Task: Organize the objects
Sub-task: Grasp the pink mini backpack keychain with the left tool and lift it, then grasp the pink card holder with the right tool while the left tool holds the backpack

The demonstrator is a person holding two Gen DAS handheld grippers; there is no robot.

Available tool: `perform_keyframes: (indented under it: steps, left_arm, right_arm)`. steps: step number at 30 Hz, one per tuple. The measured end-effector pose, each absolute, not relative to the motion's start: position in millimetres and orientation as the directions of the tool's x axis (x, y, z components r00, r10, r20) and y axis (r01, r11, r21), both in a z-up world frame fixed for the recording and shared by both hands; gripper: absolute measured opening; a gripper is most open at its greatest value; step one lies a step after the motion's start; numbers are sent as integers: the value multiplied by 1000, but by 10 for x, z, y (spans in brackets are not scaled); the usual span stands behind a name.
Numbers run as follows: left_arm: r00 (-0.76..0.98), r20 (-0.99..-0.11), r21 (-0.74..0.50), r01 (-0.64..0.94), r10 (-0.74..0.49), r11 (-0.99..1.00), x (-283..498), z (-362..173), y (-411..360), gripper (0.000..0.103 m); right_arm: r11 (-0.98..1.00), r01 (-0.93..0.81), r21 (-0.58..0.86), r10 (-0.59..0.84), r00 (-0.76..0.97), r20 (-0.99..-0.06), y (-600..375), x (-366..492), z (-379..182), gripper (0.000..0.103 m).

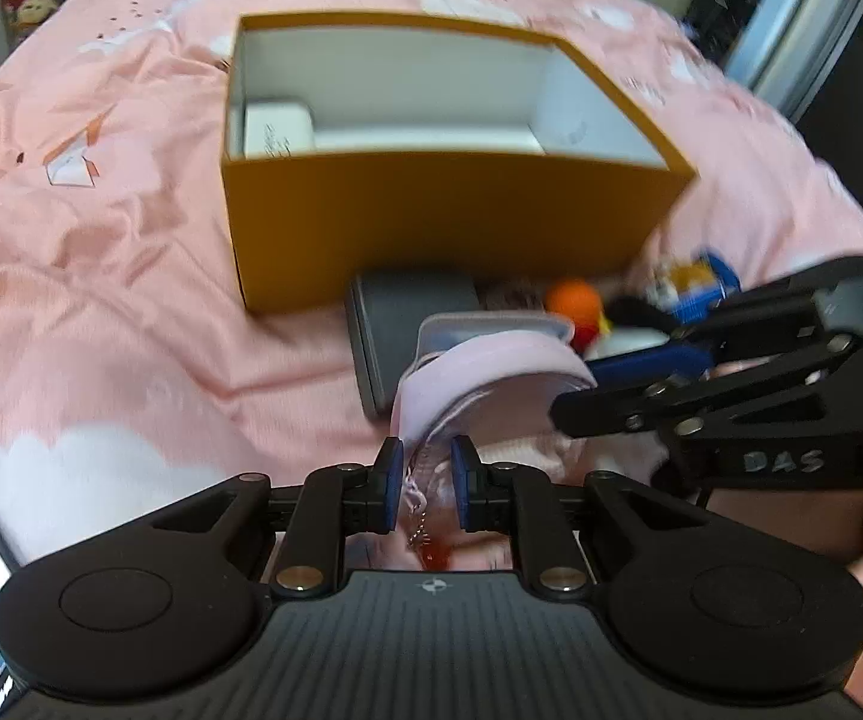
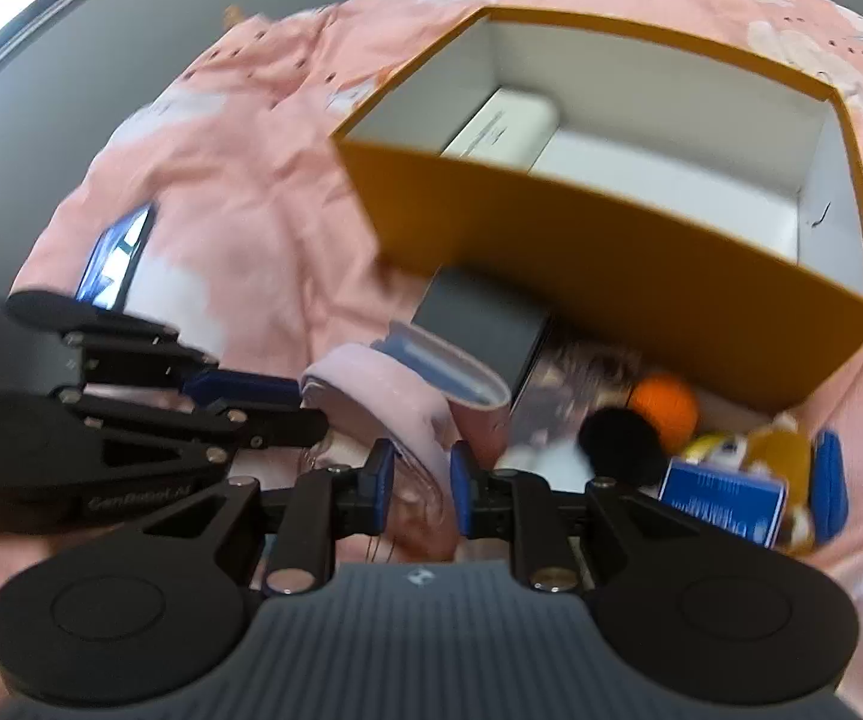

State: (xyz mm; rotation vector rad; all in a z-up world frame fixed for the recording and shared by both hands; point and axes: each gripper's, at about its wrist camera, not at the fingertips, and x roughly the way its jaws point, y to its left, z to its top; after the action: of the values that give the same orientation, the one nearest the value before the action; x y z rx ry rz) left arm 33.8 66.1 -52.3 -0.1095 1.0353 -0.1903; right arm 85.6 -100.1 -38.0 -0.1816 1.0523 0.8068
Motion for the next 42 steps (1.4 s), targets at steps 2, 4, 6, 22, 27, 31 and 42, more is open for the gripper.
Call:
perform_keyframes:
  steps: [2,4,6,22,27,31,42]
  left_arm:
    - [514,-831,-192,91,-211,977,399,-523,691,21]
    - [531,-820,-205,74,-213,976,419,-530,729,27]
    - [535,-816,-221,63,-220,973,418,-540,777,34]
    - [475,-829,-272,122,-297,955,517,-758,687,56]
    - [456,-844,-247,141,-284,959,556,-821,568,48]
    - [475,-834,-252,125,-281,960,505,-775,600,29]
    - [533,-826,-247,-50,-183,968,250,-464,939,21]
  right_arm:
    - [720,-658,221,502,273,-821,-955,929,-404,20]
    - [729,-645,228,507,286,-813,-929,982,-437,20]
    - [737,-637,226,511,306,-804,-915,1010,-467,21]
    - [807,-532,256,494,372,-786,-1160,1050,-488,29]
    - [800,-534,272,501,347,-793,-1133,1090,-556,22]
    - [804,-531,267,495,348,-796,-1134,1087,-554,23]
    - [802,-535,265,510,382,-771,-1139,1109,-439,48]
